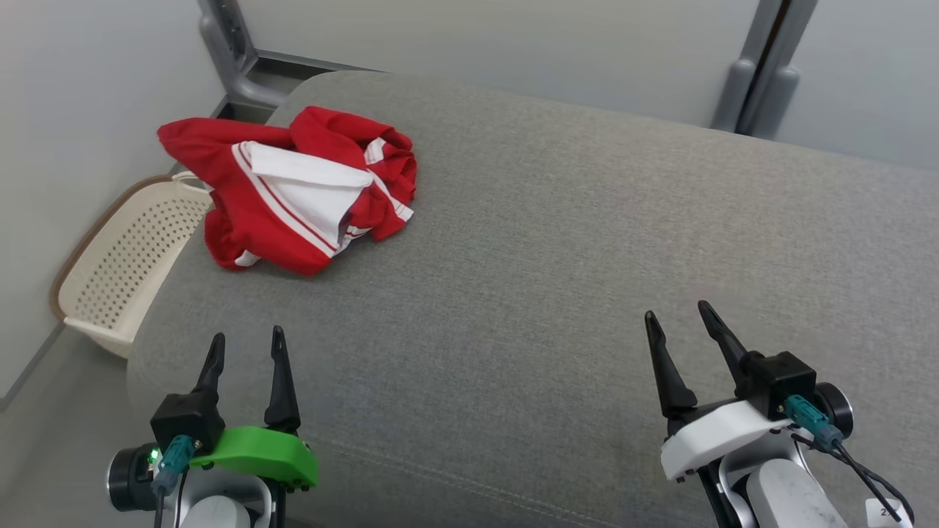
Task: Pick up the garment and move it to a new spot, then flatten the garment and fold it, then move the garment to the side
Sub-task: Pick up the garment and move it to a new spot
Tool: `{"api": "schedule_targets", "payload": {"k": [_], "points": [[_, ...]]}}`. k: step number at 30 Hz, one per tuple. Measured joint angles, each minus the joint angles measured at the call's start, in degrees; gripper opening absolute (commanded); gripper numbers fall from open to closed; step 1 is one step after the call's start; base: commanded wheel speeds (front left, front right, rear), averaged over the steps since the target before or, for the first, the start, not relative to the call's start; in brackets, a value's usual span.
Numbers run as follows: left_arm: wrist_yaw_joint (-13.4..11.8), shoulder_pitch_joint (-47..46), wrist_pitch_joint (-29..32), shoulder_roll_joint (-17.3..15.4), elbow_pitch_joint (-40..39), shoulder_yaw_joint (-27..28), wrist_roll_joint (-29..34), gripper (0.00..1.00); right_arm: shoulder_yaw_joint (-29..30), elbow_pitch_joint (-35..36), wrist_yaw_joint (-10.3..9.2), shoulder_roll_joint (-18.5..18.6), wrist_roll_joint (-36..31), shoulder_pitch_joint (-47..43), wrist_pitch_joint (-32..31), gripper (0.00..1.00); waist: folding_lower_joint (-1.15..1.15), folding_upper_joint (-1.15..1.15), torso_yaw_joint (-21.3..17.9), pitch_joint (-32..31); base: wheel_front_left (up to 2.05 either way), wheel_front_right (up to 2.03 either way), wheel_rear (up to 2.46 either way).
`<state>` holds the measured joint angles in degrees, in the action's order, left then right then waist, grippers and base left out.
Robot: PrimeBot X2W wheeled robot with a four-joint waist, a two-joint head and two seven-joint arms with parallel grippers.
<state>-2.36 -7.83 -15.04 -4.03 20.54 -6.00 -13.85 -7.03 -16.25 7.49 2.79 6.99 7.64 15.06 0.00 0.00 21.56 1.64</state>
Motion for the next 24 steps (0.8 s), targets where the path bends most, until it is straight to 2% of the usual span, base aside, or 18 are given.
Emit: {"api": "schedule_targets", "payload": {"k": [8, 24], "points": [[0.0, 0.0, 0.0, 0.1, -0.3, 0.0, -0.3, 1.0, -0.6, -0.3, 0.0, 0.0, 0.2, 0.6, 0.0, 1.0, 0.0, 0.0, 3.1, 0.8, 0.0, 0.0, 0.0], [0.3, -1.1, 0.0, 0.0, -1.8, 0.4, -0.6, 1.0, -0.4, -0.6, 0.0, 0.0, -0.1, 1.1, 0.0, 1.0, 0.0, 0.0, 3.5, 2.6, 0.0, 0.0, 0.0]]}}
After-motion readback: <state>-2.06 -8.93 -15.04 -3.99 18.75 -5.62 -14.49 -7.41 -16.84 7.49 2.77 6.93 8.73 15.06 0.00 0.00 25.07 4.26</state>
